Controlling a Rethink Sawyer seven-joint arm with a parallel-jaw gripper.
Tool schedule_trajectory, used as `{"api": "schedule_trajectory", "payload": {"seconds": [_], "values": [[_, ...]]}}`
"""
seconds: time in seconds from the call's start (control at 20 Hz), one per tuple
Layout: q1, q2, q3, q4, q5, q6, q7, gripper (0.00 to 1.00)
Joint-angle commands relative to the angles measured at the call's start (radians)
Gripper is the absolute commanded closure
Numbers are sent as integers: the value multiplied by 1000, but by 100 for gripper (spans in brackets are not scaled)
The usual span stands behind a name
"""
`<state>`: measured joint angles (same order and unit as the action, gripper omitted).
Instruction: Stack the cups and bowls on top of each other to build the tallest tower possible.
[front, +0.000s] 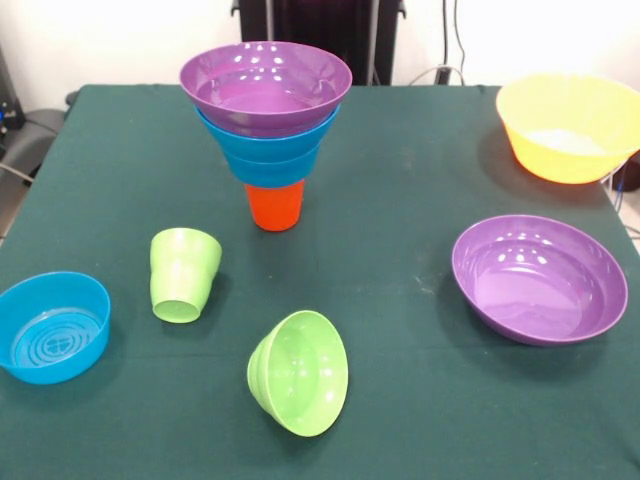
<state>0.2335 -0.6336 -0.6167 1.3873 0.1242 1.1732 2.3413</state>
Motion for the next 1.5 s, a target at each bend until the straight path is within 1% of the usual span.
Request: {"api": "schedule_trajectory", "payload": {"seconds": [0.05,0.2,0.4,0.6,1.05,1.25,1.5], "values": [[-30,53,84,76,-109,-154,12,100],[-34,50,90,90,-127,-211,1,100],[-44,36,107,126,-132,-273,-11,100],[-51,37,117,129,-129,-284,-17,100],[-53,49,117,149,-133,-346,-5,100],[-60,54,121,146,-131,-352,-9,100],[-63,72,127,144,-127,-380,4,100]]}}
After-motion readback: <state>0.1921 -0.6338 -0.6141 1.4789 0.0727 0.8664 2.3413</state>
